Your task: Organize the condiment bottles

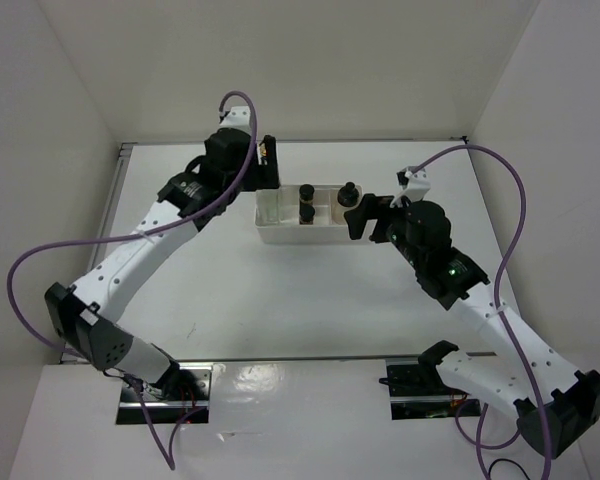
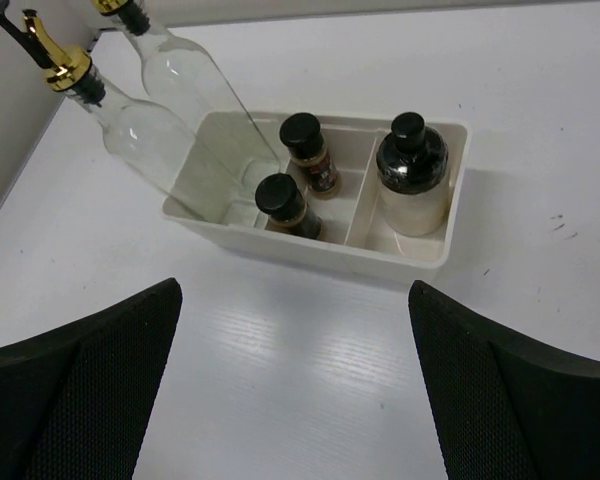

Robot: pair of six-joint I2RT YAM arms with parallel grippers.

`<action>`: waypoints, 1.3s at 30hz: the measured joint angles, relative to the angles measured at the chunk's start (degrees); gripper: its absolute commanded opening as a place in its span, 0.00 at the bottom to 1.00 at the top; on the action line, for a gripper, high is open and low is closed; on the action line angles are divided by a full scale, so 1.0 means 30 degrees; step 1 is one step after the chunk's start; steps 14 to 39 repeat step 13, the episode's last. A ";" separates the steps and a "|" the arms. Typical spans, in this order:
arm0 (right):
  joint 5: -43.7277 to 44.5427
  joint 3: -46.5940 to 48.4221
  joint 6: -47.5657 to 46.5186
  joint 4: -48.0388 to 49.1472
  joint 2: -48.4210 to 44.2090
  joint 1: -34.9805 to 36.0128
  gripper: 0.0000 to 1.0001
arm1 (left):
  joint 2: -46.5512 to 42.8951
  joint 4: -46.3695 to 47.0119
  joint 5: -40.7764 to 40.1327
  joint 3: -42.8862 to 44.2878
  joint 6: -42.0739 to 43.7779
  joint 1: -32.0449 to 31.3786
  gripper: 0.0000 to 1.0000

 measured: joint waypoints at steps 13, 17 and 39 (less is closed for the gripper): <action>-0.0408 0.1209 -0.1137 -0.0211 0.0787 0.0000 0.98 | -0.6178 -0.1144 0.3570 -0.1967 0.1399 0.0000 1.00; -0.0408 0.1209 -0.1137 -0.0211 0.0787 0.0000 0.98 | -0.6178 -0.1144 0.3570 -0.1967 0.1399 0.0000 1.00; -0.0408 0.1209 -0.1137 -0.0211 0.0787 0.0000 0.98 | -0.6178 -0.1144 0.3570 -0.1967 0.1399 0.0000 1.00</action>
